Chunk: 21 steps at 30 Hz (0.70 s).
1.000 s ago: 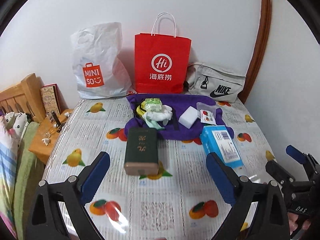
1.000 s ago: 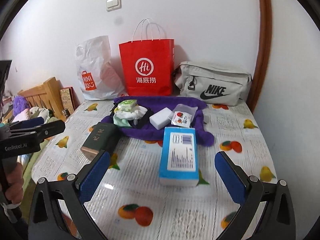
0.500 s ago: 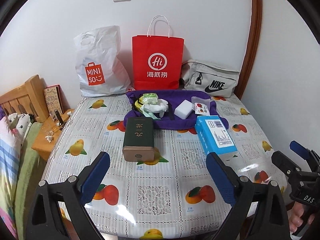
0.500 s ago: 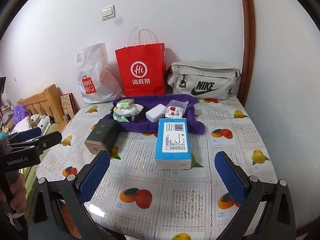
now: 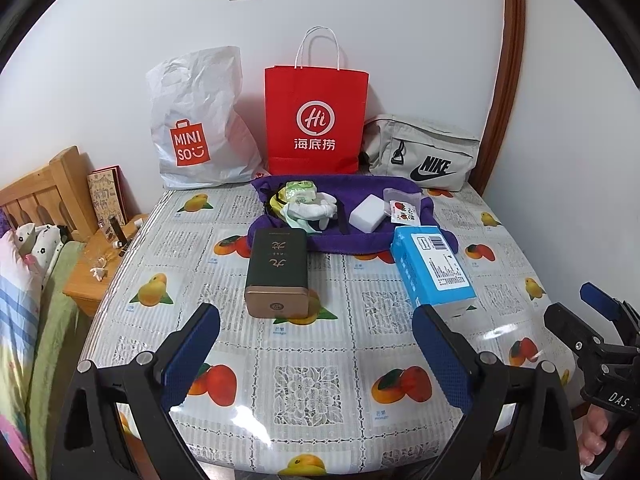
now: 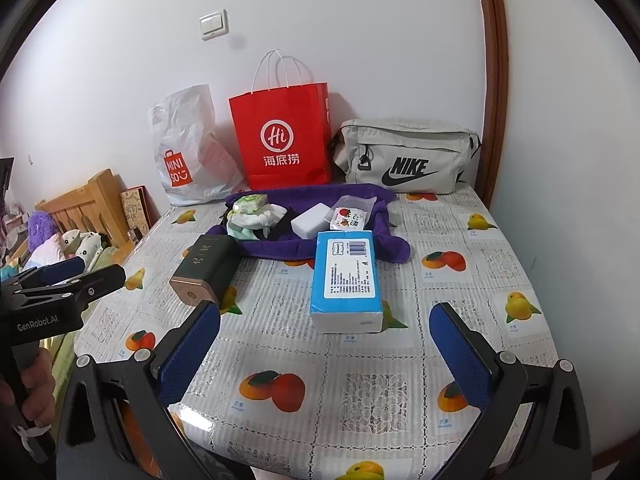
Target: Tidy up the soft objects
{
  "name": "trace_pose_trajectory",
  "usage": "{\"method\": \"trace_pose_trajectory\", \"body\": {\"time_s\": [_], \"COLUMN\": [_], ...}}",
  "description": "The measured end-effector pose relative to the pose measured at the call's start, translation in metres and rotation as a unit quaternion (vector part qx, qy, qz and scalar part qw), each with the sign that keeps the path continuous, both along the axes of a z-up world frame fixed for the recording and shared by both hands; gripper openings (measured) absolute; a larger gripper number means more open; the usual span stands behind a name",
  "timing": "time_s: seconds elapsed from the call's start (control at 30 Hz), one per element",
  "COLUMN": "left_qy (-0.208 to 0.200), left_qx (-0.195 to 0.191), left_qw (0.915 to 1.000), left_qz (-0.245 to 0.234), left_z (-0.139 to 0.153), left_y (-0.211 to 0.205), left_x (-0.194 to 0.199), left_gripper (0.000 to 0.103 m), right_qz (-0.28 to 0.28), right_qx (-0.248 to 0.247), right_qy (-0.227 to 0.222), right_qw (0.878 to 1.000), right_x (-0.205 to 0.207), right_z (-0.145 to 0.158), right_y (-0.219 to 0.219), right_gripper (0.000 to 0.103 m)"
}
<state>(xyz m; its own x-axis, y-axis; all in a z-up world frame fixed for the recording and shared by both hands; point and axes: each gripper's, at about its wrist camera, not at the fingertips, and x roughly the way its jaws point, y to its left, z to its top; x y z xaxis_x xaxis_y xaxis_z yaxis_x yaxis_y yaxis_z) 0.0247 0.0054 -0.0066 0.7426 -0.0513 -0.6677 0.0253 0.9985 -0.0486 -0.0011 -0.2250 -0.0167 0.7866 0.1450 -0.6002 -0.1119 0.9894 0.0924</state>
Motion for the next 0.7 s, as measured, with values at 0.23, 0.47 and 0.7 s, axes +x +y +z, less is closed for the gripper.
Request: {"method": "trace_pose_trajectory", "body": {"time_s": [0.23,0.47,0.7], "left_qy": [0.006,0.005,0.004], "left_qx": [-0.001,-0.004,-0.005], "left_qw": [1.0000,1.0000,1.0000], "left_qz": [-0.001,0.003,0.004], "left_z": [-0.0039,-0.0039,-0.0033], "left_y": [0.0017,0.0030,0.0031], "left_x": [0.0006,-0.0006,-0.0015], "left_gripper": [0.098,0.098,0.098], "right_qz": [-0.001,-0.002,-0.001], "right_qx": [-0.001,0.001,0.001], "right_qy": [0.001,0.000,0.000], "right_qw": [1.000,1.000,1.000], "right_x": [-0.0013,-0.0015,-0.0018], "right_z": [-0.0008,-0.0014,-0.0020], "right_y": [0.0004,-0.0003,0.0000], "right_gripper": [0.103,0.103,0.103]}}
